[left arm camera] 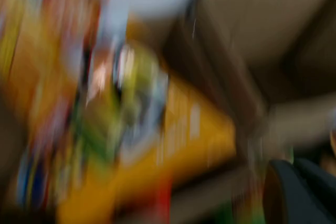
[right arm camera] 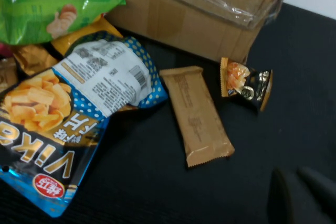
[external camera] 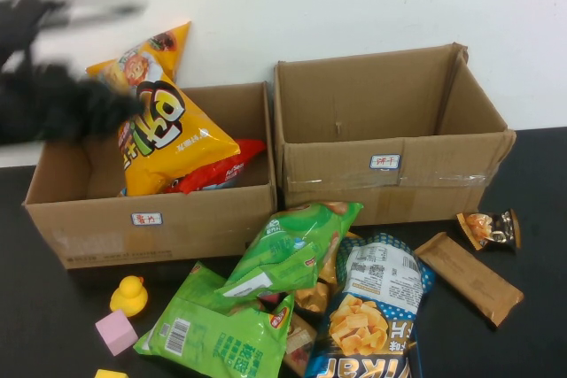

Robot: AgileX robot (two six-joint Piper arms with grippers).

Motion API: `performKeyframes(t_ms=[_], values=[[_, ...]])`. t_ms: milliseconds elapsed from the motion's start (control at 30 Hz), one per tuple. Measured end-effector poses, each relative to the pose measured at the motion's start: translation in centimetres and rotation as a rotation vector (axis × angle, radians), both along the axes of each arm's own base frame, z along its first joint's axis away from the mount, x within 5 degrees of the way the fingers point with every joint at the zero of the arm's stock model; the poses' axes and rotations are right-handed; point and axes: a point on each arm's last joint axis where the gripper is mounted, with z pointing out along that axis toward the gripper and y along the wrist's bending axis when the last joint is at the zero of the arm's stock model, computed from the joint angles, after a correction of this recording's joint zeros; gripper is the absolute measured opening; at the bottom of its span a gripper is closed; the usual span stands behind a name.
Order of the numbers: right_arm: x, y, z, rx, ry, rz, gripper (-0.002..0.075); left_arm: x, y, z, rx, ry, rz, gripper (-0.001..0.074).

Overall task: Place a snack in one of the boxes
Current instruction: Pick up the potato chip

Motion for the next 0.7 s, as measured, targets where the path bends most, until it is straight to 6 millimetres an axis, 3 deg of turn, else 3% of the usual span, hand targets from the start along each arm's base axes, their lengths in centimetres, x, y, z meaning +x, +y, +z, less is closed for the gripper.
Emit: performKeyframes(t_ms=[133,233,400,500,567,700], values=[[0.0,0.0,0.0,-0.006,-0.005,0.004,0.0000,7.5,-2.6,0.7,-0.001,-0.082,-0.016,-0.0001],[0.0,0.0,0.0,-0.026,-0.012,0.019,0.0000,13.2,-4.6,-1.6,-0.001,-0.063,-0.062,-0.0001],[0.0,0.0,-0.1,-0.040,-0.014,0.027,-0.0001,20.2,-6.2,-7.1,0.033,0.079,-0.092,-0.0001],[0.0,0.0,-0.1,-0.040,-0.014,0.027,-0.0001,22.4,-5.2,-9.9,0.186,0.239,-0.044,-0.0001],[0.0,0.0,-0.1,-0.040,-0.014,0.027,-0.0001,22.7,-4.4,-10.2,0.299,0.299,-0.005,-0.0001],[0.0,0.0,-0.2,-0.047,-0.014,0.032,-0.0001,22.4,-4.1,-6.9,0.328,0.238,0.043,-0.0001]])
